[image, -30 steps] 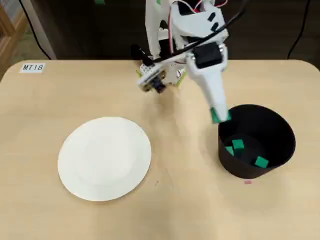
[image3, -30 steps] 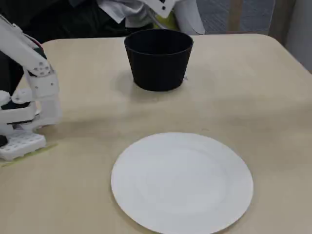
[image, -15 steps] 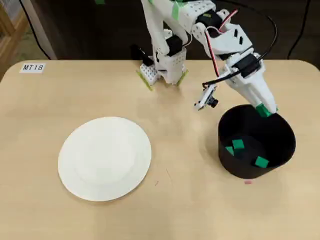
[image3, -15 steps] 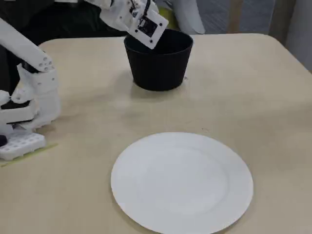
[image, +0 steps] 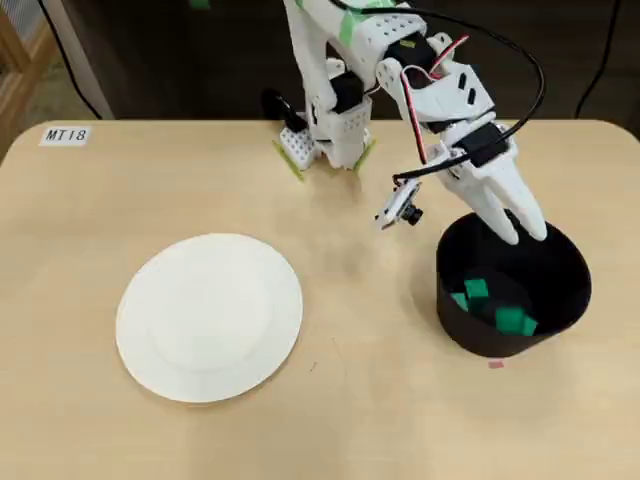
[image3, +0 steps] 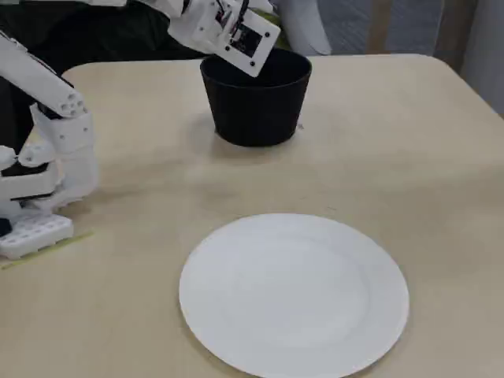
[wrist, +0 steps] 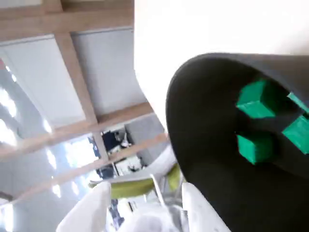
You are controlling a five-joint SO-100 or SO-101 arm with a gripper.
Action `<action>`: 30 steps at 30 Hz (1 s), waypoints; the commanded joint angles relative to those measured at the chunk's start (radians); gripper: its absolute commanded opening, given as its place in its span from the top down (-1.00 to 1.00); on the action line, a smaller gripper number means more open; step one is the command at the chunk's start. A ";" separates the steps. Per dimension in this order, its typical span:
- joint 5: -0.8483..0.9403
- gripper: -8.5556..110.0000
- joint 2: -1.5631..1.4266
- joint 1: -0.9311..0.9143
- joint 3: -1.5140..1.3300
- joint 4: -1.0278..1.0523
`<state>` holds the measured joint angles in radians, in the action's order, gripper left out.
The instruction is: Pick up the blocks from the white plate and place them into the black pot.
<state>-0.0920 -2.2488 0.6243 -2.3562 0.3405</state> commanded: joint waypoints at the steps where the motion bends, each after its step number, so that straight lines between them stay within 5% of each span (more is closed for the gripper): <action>1: 0.021 0.66 -0.043 -0.017 0.003 0.005; 3: 0.029 0.90 -0.064 -0.055 0.014 0.040; 14: 0.152 0.90 -0.354 -0.601 0.043 0.459; 30: 0.190 0.90 -0.908 -0.577 -0.554 0.494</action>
<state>0.0936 -3.1017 0.0491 -2.8578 0.8406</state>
